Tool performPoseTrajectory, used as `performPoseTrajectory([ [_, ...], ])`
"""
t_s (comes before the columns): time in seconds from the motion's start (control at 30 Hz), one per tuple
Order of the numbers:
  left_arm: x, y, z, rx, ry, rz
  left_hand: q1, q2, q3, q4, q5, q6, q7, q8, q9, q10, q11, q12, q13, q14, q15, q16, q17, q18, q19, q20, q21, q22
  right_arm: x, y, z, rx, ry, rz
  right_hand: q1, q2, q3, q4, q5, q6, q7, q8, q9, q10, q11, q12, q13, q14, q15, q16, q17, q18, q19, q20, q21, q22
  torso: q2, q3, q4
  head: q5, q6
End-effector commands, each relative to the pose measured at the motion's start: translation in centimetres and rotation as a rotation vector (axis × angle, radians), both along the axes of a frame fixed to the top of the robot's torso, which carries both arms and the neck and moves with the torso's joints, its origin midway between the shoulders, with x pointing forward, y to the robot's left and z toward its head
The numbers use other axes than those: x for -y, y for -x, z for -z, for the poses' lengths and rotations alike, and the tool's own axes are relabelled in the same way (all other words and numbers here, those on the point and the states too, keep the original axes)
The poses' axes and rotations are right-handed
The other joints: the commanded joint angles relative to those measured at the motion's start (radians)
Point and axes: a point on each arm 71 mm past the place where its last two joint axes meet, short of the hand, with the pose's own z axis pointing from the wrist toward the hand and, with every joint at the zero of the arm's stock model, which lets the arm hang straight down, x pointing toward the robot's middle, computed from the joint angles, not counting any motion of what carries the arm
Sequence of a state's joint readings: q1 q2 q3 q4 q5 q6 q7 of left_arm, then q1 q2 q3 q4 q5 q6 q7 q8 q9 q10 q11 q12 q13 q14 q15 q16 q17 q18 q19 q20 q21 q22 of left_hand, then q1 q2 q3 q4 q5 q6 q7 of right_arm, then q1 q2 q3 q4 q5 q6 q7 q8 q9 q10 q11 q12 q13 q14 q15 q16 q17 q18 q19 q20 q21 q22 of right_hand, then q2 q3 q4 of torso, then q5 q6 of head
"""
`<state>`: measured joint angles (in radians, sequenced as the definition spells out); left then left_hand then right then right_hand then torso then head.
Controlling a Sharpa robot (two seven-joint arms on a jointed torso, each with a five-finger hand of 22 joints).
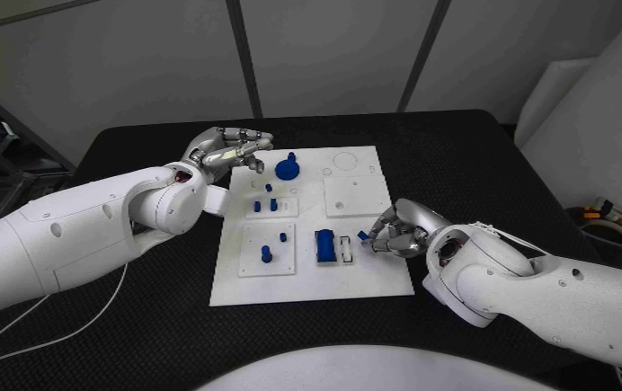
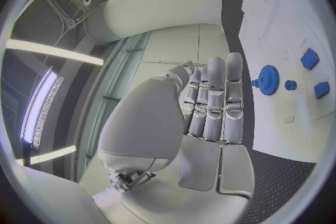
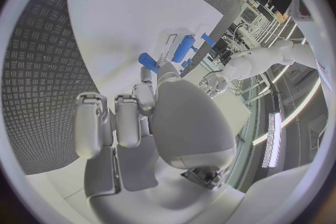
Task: Assemble the parts on the task board
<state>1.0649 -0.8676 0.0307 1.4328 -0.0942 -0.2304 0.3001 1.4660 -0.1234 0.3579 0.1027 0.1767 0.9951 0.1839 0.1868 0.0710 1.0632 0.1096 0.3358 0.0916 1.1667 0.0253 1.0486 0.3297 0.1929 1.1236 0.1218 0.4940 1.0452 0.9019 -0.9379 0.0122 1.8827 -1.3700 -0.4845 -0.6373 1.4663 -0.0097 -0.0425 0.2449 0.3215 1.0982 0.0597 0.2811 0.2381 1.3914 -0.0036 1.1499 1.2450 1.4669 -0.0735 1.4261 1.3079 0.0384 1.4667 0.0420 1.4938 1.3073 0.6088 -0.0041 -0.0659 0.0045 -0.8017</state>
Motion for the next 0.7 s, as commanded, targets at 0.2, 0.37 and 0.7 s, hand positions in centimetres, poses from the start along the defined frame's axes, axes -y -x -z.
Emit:
performPoseTrajectory([
  [0.2,0.2,0.0,-0.1,0.000,0.008,0.012,-0.008,0.000,0.007,-0.001,-0.002,-0.009,0.000,0.007,0.002,-0.006,-0.001,0.005,0.001,-0.003,0.002,-0.007,-0.001,-0.012,-0.003,0.003,-0.006,0.002,-1.1,-0.1,0.5,-0.077,-0.060,-0.004,-0.033,0.002,-0.004,0.035,0.045,0.010,-0.001,0.003,0.009,0.026,-0.013,0.002,0.002,0.059,-0.004,0.006,0.023,-0.013,0.034,-0.005,0.002,0.186,-0.001,0.0001,-0.0005,0.001,-0.004],
  [0.37,0.3,0.0,-0.1,0.000,0.009,0.014,-0.008,0.000,0.007,-0.001,-0.002,-0.009,0.000,0.007,0.002,-0.006,-0.001,0.005,0.001,-0.003,0.002,-0.007,-0.001,-0.012,-0.003,0.003,-0.006,0.002,-1.9,-0.2,1.1,-0.136,-0.052,-0.028,-0.073,0.004,-0.016,0.044,0.086,0.018,-0.002,0.004,0.018,0.027,-0.014,-0.003,0.000,0.059,-0.004,0.006,0.024,-0.012,0.033,-0.005,0.001,0.185,-0.002,-0.0002,0.0005,0.003,-0.005],
  [0.7,0.3,0.0,-0.1,-0.004,0.009,0.019,-0.016,0.003,0.010,0.002,-0.002,-0.011,0.001,0.009,0.002,-0.009,0.000,0.008,0.001,-0.004,0.003,-0.006,-0.001,-0.012,-0.003,0.004,-0.007,0.002,-2.8,-0.3,1.8,-0.192,-0.029,-0.062,-0.101,0.006,-0.028,0.044,0.091,0.030,-0.007,0.011,0.030,0.030,-0.017,-0.001,0.003,0.059,-0.007,0.007,0.027,-0.013,0.034,-0.007,0.002,0.186,0.000,0.0002,-0.0014,0.004,-0.008],
])
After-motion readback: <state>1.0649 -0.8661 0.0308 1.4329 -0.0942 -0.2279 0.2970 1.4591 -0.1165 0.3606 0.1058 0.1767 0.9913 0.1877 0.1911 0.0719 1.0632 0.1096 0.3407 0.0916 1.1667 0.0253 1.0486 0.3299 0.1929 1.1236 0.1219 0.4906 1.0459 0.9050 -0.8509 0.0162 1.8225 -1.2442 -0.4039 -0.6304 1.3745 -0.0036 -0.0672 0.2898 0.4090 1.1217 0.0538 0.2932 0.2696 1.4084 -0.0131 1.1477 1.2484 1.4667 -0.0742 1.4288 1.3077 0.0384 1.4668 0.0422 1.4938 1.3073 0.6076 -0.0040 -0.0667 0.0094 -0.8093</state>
